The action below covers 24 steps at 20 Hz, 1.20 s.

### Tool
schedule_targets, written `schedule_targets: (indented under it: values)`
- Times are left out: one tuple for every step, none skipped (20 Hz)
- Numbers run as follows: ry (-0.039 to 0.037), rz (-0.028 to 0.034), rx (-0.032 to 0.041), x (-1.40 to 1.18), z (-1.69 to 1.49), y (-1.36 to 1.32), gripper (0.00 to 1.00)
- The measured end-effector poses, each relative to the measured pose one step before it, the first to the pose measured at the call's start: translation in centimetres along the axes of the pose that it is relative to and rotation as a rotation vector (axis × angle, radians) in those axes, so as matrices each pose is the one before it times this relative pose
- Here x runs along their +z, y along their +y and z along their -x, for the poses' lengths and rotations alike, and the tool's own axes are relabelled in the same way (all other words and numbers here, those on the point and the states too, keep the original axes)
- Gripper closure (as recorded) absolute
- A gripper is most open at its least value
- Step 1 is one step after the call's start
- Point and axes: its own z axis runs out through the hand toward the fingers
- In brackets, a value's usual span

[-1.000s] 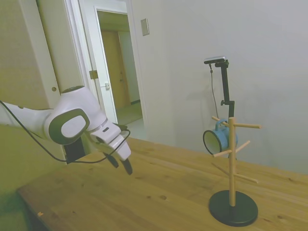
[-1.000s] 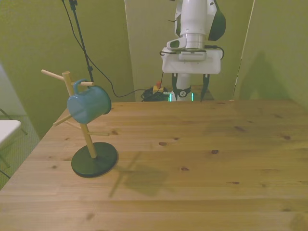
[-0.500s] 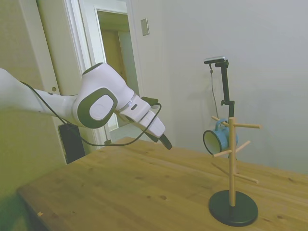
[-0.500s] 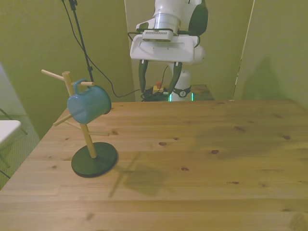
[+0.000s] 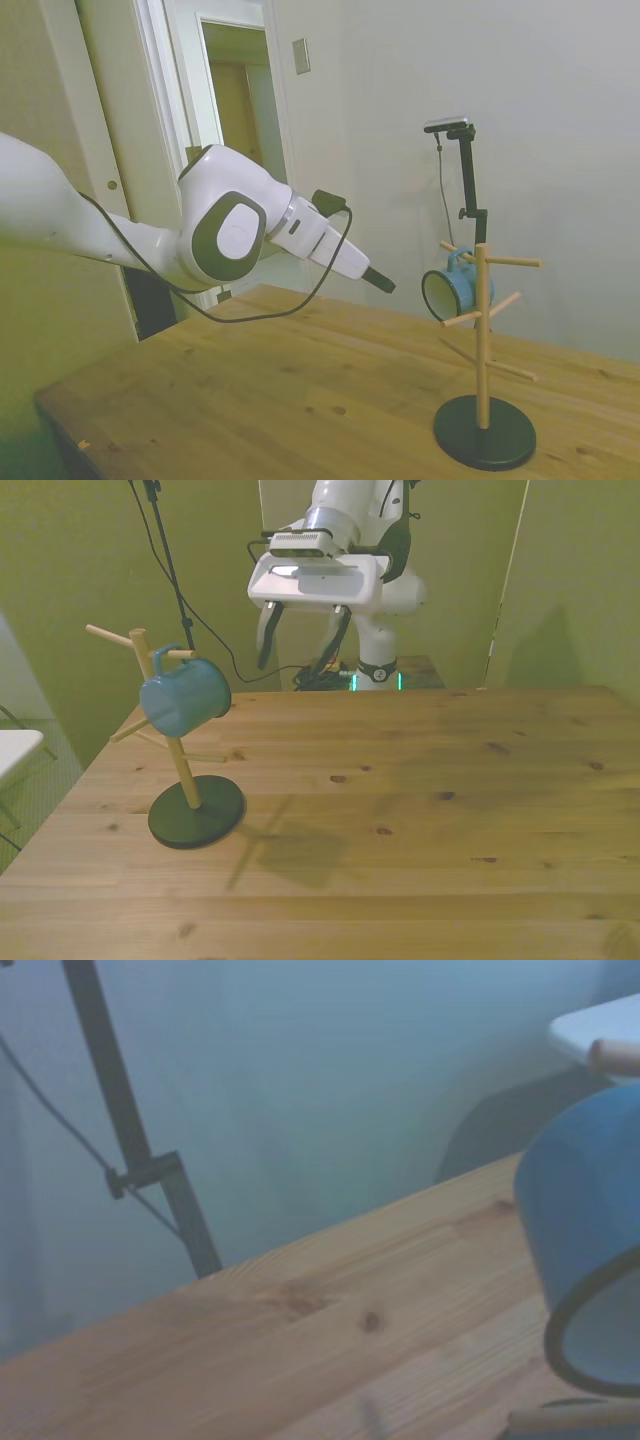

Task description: Unload the mug

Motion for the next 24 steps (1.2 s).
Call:
schedule_targets:
  values:
    - [0.01381, 0.0, 0.01057, 0.383, -0.344, 0.004, 0.0]
    - [0.01099, 0.00307, 0.00998, 0.57, -0.196, 0.01, 0.0]
    - [0.00909, 0.00135, 0.00747, 0.639, -0.152, -0.08, 0.0]
    - [0.00927, -0.00223, 0.0096, 0.597, -0.099, -0.156, 0.0]
    - [0.0083, -0.00046, 0.00874, 0.527, -0.1, -0.165, 0.0]
    - [0.01062, -0.00211, 0.00732, 0.366, -0.154, -0.185, 0.0]
    - [0.01103, -0.00189, 0.00741, 0.268, -0.173, -0.15, 0.0]
    - [0.00943, -0.00209, 0.00665, 0.178, -0.142, -0.148, 0.0]
    - [0.0091, -0.0013, 0.0045, 0.164, -0.137, -0.081, 0.0]
    - [0.00791, -0.00194, 0.0043, 0.146, -0.084, -0.103, 0.0]
    - [0.00787, -0.00141, 0.00432, 0.194, -0.043, -0.076, 0.0]
    - [0.00655, 0.00009, 0.00362, 0.294, 0.025, -0.01, 0.0]
    - [0.00567, -0.00014, 0.00255, 0.338, 0.066, -0.029, 0.0]
    - [0.00612, 0.00003, 0.00279, 0.386, 0.107, -0.001, 0.0]
    - [0.00583, -0.00029, 0.00366, 0.411, 0.113, -0.005, 0.0]
    - [0.00703, -0.00073, 0.00264, 0.388, 0.046, -0.001, 0.0]
    - [0.00762, -0.00081, 0.00385, 0.391, 0.007, 0.028, 0.0]
    - [0.00786, -0.00179, 0.00228, 0.39, -0.036, -0.011, 0.0]
    - [0.00915, -0.00118, 0.00366, 0.394, -0.052, 0.059, 0.0]
    - [0.00838, -0.00201, 0.00474, 0.42, -0.061, -0.001, 0.0]
    - [0.00762, -0.00143, 0.00281, 0.414, -0.019, 0.05, 0.0]
    - [0.0076, -0.00277, 0.00238, 0.422, -0.03, -0.019, 0.0]
    - [0.00469, -0.00164, 0.00224, 0.365, 0.07, 0.023, 1.0]
    - [0.00411, -0.00219, 0.00193, 0.36, 0.057, -0.027, 1.0]
